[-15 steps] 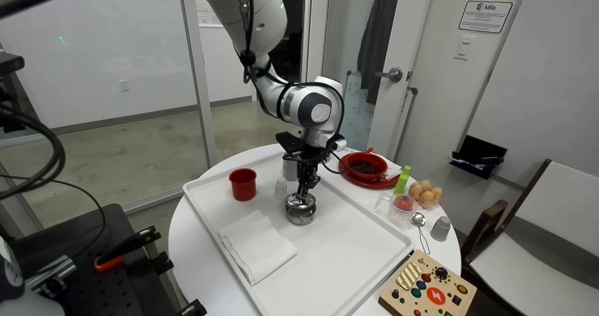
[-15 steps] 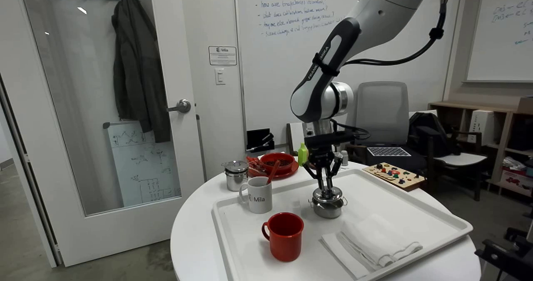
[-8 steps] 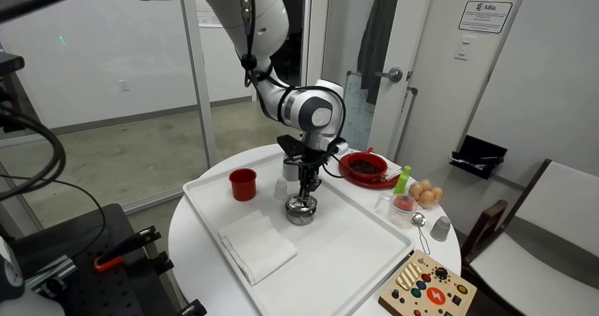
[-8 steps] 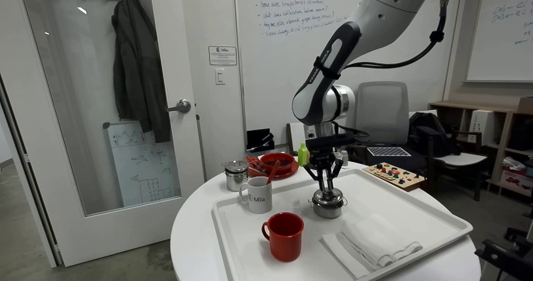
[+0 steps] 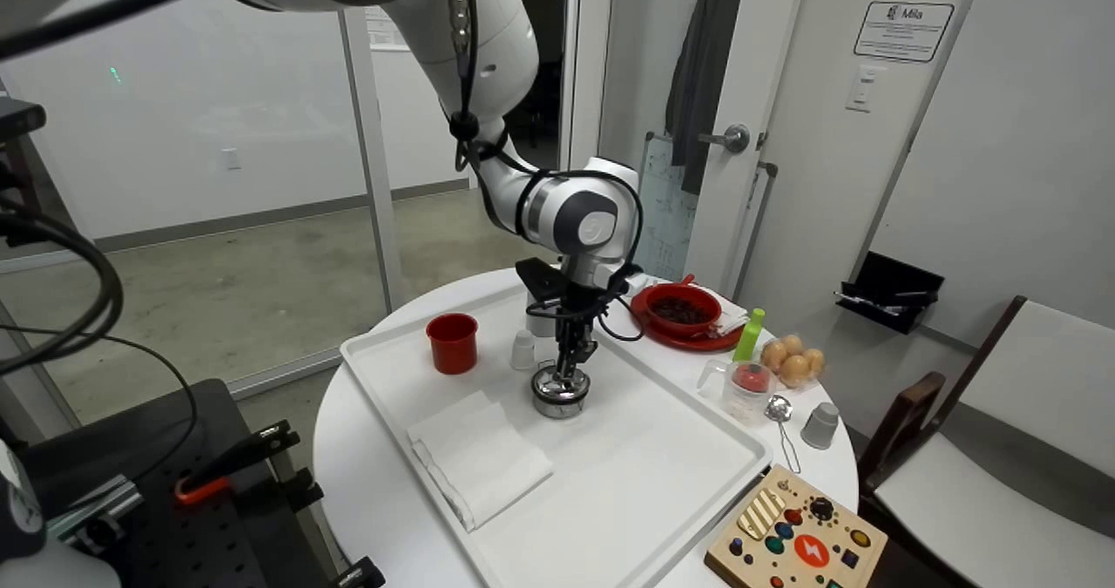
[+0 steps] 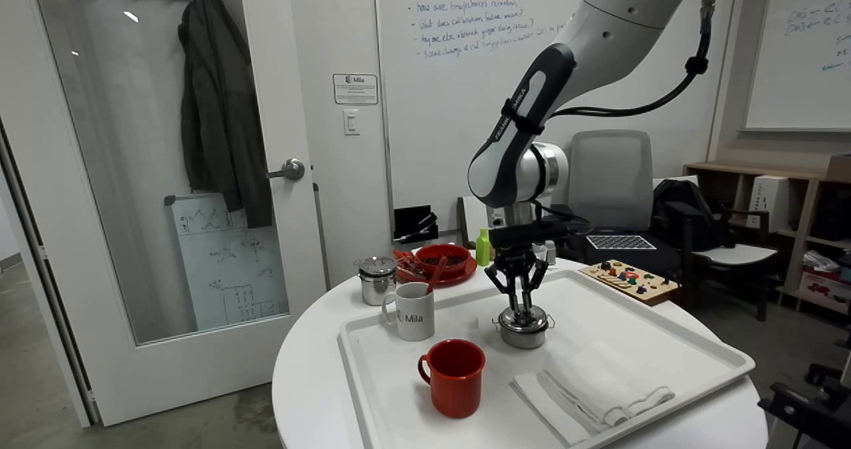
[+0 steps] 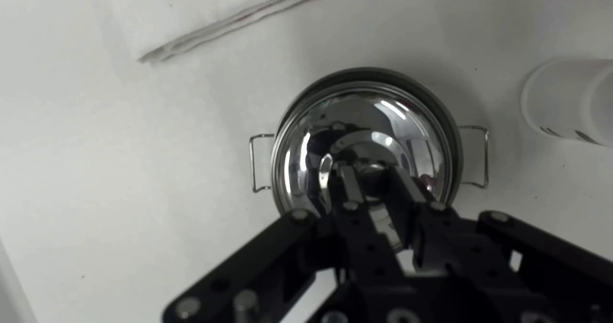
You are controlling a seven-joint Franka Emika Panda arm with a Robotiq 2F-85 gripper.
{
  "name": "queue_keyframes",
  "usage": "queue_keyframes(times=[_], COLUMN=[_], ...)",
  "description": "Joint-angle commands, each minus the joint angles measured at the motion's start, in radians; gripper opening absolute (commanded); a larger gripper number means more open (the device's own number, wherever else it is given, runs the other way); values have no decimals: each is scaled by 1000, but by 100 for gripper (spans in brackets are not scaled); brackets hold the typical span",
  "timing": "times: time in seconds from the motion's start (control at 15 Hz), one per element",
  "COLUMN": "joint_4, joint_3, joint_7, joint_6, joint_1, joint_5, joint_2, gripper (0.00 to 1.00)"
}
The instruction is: Take the silver lid from the table and place it on the the silver pot
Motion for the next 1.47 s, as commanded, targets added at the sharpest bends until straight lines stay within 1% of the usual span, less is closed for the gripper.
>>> queue_keyframes(times=[0.0,0.13,0.2,0.27,0.33,0.47,0.73,0.8,0.87,1.4], joint_4=[27,32,35,37,38,40,34,30,26,12], joint_3=[6,8,7,7,7,7,5,6,8,23], joint_7=[-3,-10,-10,-9,-10,-10,-11,-12,-15,-25], joint_6=[9,6,4,1,0,-2,9,13,16,11], joint_1=[-4,-6,-6,-6,-7,-8,-7,-7,-9,-23], joint_5=[23,22,22,21,21,22,20,21,23,38], joint_2=[22,29,33,36,38,40,38,35,30,15], gripper=[10,9,11,36,47,58,88,93,99,100])
